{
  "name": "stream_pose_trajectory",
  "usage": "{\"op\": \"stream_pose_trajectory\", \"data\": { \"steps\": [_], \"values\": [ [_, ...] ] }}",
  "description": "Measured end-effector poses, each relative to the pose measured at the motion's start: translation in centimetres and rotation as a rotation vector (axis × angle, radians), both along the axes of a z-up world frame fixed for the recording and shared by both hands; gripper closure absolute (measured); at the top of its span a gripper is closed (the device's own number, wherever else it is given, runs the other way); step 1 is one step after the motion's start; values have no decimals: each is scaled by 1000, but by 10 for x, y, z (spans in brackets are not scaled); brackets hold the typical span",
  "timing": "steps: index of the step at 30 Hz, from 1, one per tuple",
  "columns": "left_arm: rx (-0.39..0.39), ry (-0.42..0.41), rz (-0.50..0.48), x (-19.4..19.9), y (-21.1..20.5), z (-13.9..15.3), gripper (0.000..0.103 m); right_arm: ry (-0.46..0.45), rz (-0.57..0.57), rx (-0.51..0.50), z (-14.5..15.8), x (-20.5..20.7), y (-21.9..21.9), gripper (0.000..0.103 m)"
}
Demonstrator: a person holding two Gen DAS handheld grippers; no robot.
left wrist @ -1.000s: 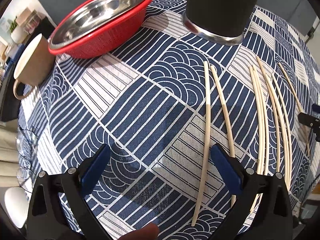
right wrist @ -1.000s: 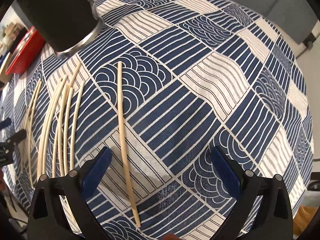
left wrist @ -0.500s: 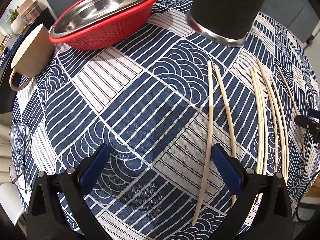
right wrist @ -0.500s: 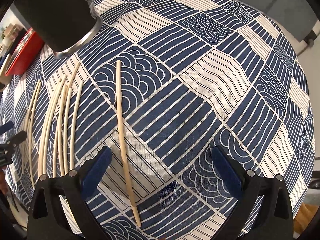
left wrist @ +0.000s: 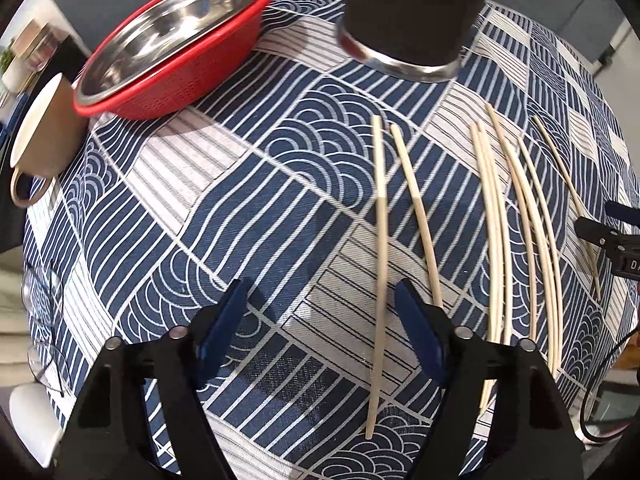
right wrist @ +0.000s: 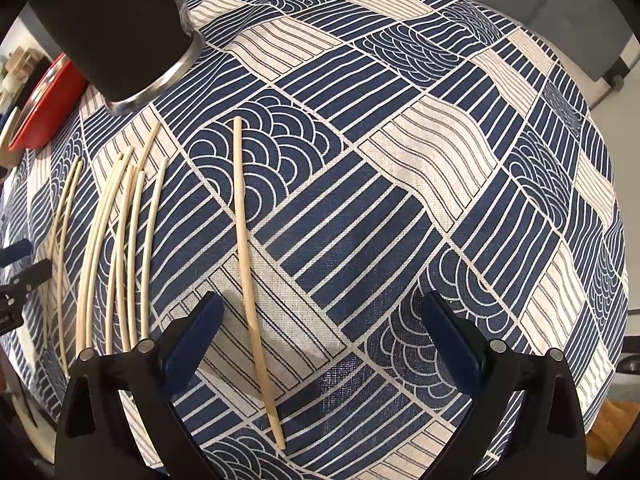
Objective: Organize utensils
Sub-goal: 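Lower the left tool onto one chopstick and close it while the right tool grasps another, then lift the held chopsticks with both tools and carry them above the black holder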
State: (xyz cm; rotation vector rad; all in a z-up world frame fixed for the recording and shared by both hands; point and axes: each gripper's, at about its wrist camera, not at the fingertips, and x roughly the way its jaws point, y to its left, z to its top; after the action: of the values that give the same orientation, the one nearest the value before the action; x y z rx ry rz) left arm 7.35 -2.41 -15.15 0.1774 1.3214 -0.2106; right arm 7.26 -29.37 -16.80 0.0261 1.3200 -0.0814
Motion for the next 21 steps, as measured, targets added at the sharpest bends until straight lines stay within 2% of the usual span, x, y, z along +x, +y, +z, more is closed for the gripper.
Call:
{"op": "stream_pose_trajectory", "data": {
  "steps": [3, 5, 6, 8, 11, 13, 15, 18, 21],
  "values": [
    [2, 7, -48, -1, -7, 4, 50, -9, 39, -2, 4, -3, 8, 28],
    [-2, 12, -50, -1, -10, 4, 54, -10, 70, -4, 8, -6, 14, 46],
    [-4, 12, -51, -1, -10, 4, 56, -11, 78, -3, 9, -7, 15, 51],
    [-5, 16, -55, 0, -5, 4, 60, -9, 85, -2, 12, -10, 17, 67],
    [-7, 28, -60, -6, 10, 6, 76, -1, 91, -7, 14, -15, 14, 90],
    [-17, 37, -50, -10, 27, 5, 89, 5, 88, -13, 13, -19, 12, 95],
    [-50, 57, -20, -11, 38, 4, 96, 8, 81, -9, 14, -23, 10, 97],
    [-80, 75, -7, -12, 51, 4, 98, 18, 69, 9, 13, -25, 6, 98],
    [-42, 65, -22, -20, 50, 6, 98, 29, 47, 43, 14, -31, -7, 98]
  ]
}}
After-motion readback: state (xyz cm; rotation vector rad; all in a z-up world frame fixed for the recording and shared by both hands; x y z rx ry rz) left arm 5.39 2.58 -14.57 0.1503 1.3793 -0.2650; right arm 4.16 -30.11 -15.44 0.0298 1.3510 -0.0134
